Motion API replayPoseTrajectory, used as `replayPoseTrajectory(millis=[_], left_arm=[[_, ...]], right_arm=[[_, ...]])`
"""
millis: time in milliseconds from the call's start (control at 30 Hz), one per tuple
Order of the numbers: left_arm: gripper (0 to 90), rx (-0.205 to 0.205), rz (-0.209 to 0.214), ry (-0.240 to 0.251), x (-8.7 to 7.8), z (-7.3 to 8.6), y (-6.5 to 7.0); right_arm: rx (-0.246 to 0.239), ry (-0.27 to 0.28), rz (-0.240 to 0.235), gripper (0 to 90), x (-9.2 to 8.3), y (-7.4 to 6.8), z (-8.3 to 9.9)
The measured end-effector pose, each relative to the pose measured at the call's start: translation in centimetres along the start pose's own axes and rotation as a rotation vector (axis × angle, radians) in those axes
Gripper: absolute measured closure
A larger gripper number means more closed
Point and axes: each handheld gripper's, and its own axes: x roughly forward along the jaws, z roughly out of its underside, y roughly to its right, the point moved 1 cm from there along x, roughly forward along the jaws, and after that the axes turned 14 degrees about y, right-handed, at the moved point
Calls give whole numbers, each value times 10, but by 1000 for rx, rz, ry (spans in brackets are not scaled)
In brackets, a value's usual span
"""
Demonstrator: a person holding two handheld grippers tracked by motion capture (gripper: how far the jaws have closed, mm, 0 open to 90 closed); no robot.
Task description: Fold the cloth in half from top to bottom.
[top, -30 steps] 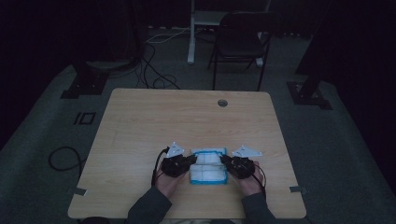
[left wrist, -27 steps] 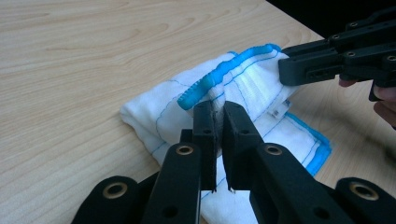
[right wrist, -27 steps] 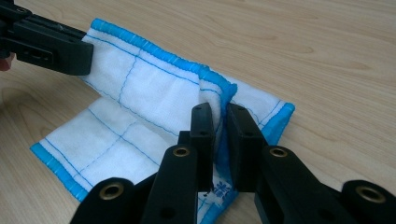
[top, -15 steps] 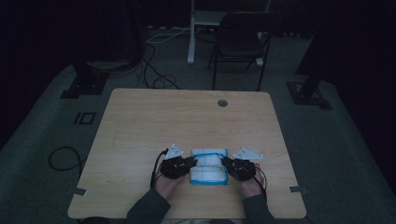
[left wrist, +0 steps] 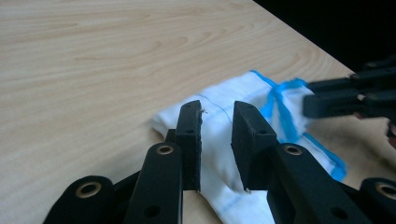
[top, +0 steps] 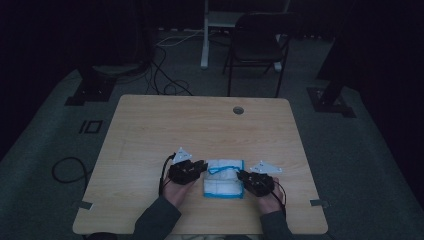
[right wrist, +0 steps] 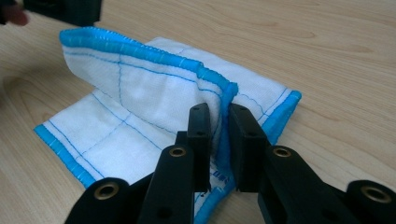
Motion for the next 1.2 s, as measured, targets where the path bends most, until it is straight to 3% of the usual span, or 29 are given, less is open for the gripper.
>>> replayPoseTrajectory(millis=[133,267,433,700,900,1100,1200], left_arm=[[734,6,1,-20,7,-3,-3],[734,32,26,-58,16,-3,1],[728,63,62,-84,17,3,12],[721,99,104,-128,9,21,26],[712,131,93,-147,1,34,30],[707,178,81,-163,1,39,32],[699,198,76,-165,0,39,33]], right_arm=[[6,-8,-2,791,0,-1,2],[7,-13,-5,717,-2,-1,4],[11,-18,10,611,-4,0,6],[16,-7,19,566,-11,3,5],[19,7,23,555,-16,6,4],[54,75,72,564,-28,13,-2],[59,64,69,563,-28,14,0]])
